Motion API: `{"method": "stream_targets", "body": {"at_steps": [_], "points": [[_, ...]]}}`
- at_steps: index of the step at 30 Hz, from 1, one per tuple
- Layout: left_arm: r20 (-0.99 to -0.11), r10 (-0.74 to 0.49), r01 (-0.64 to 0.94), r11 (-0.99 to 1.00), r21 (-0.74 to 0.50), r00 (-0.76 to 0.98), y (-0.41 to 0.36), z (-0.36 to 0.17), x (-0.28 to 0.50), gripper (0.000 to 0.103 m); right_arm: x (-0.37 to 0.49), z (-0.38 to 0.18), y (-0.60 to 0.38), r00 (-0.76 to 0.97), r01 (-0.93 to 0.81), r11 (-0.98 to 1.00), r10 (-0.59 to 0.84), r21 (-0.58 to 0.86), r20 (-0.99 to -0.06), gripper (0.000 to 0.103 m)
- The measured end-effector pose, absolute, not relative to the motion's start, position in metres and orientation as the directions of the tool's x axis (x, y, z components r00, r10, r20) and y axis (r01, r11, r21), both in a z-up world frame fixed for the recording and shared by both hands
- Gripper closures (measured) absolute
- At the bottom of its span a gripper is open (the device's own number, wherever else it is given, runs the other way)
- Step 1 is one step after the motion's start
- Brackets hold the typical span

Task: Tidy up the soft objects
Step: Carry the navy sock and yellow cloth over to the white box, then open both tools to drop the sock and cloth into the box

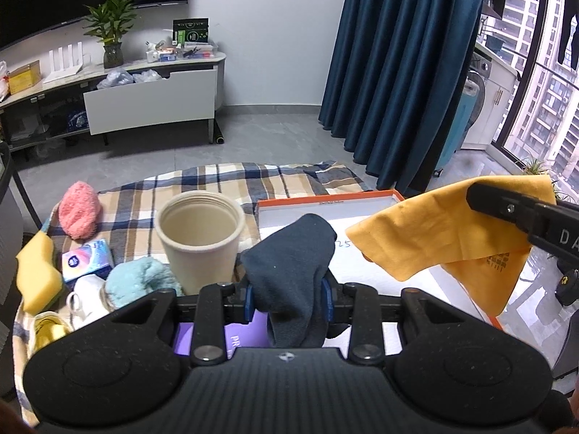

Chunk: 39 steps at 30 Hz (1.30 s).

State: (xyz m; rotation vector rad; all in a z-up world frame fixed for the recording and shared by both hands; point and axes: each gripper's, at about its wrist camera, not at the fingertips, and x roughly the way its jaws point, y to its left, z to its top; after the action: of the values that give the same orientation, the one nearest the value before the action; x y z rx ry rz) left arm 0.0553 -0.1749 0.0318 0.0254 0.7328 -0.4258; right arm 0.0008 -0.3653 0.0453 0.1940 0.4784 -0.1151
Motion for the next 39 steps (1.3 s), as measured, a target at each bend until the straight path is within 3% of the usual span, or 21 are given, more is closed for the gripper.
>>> {"method": "stream_targets", "body": {"at_steps": [31, 35, 36, 37, 38, 39], "points": [[-0.712, -0.381, 0.407, 0.902, -0.145, 0.590, -0.228, 0.011, 0.109, 0.067, 0.079, 0.001, -0.407, 0.819, 0.216, 0.968, -0.110, 0.125, -0.563, 0.100], [-0.706, -0.415, 0.416, 0.890, -0.185, 0.574, -0.232, 0.010, 0.118, 0.062, 0.091, -0.003, -0.409, 0.815, 0.221, 0.968, -0.116, 0.118, -0.568, 0.099], [-0.701, -0.429, 0.424, 0.884, -0.195, 0.570, -0.233, 0.010, 0.119, 0.059, 0.093, -0.004, -0.410, 0.813, 0.222, 0.968, -0.117, 0.119, -0.571, 0.099], [-0.698, -0.441, 0.433, 0.878, -0.204, 0.565, -0.234, 0.010, 0.119, 0.050, 0.095, -0.005, -0.411, 0.811, 0.221, 0.968, -0.113, 0.121, -0.574, 0.097], [-0.699, -0.447, 0.438, 0.874, -0.209, 0.558, -0.235, 0.010, 0.118, 0.041, 0.097, -0.006, -0.412, 0.812, 0.221, 0.967, -0.111, 0.126, -0.573, 0.085], [-0.694, -0.449, 0.440, 0.874, -0.207, 0.563, -0.234, 0.010, 0.116, 0.041, 0.097, -0.007, -0.413, 0.812, 0.222, 0.966, -0.110, 0.130, -0.573, 0.073]]}}
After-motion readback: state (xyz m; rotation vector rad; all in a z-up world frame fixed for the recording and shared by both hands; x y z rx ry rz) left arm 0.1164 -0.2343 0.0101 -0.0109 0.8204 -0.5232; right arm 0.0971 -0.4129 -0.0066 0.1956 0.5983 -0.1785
